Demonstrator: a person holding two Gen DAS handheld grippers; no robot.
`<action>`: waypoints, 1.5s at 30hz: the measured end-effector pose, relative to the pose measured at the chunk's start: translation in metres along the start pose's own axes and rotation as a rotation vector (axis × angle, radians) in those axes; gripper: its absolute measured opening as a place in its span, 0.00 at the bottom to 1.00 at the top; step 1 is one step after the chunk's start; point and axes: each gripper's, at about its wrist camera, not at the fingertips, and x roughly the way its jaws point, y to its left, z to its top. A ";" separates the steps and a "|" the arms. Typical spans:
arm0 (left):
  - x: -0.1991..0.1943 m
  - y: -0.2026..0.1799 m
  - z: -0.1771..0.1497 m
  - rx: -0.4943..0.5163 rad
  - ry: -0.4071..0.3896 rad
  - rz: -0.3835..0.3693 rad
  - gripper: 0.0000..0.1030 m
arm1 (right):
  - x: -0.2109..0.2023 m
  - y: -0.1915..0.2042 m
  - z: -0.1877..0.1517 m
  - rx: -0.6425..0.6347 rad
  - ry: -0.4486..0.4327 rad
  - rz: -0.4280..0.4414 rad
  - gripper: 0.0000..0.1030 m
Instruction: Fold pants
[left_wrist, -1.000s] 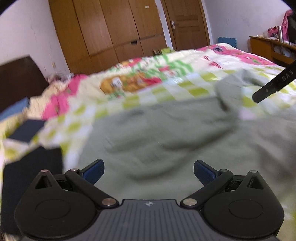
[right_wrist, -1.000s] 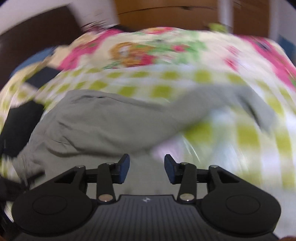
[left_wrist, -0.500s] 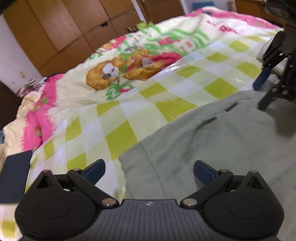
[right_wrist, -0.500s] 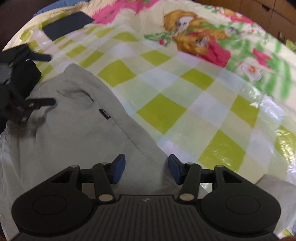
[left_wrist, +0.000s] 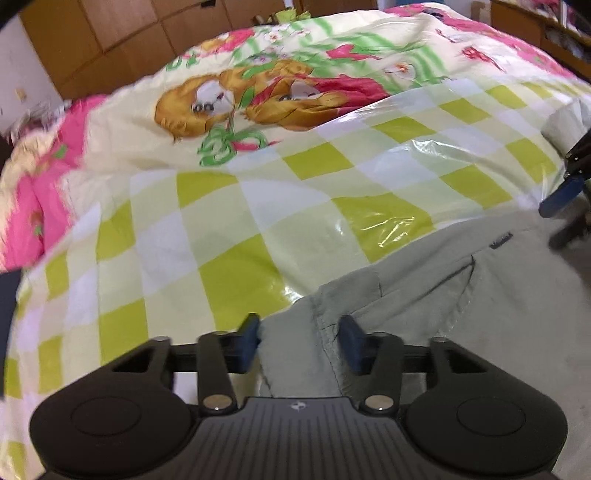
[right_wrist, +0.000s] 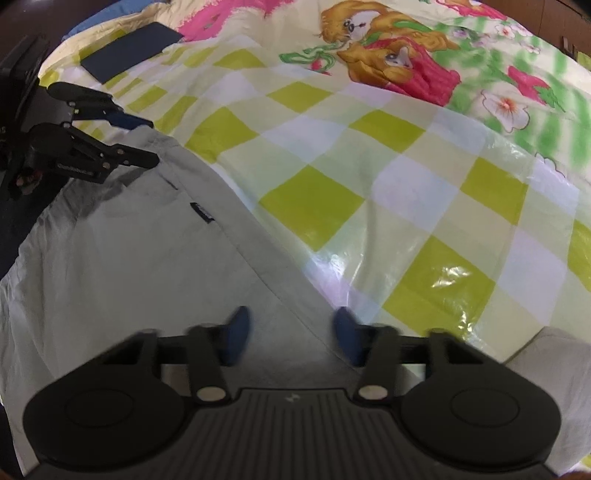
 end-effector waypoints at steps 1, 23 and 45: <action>-0.001 -0.003 0.000 0.004 -0.001 0.006 0.49 | -0.002 -0.001 0.000 0.023 -0.004 0.001 0.10; -0.224 -0.023 -0.076 -0.078 -0.385 0.132 0.36 | -0.202 0.135 -0.035 -0.115 -0.434 -0.140 0.01; -0.246 -0.085 -0.191 -0.122 -0.317 -0.055 0.36 | -0.003 0.165 -0.042 -0.907 -0.049 -0.544 0.59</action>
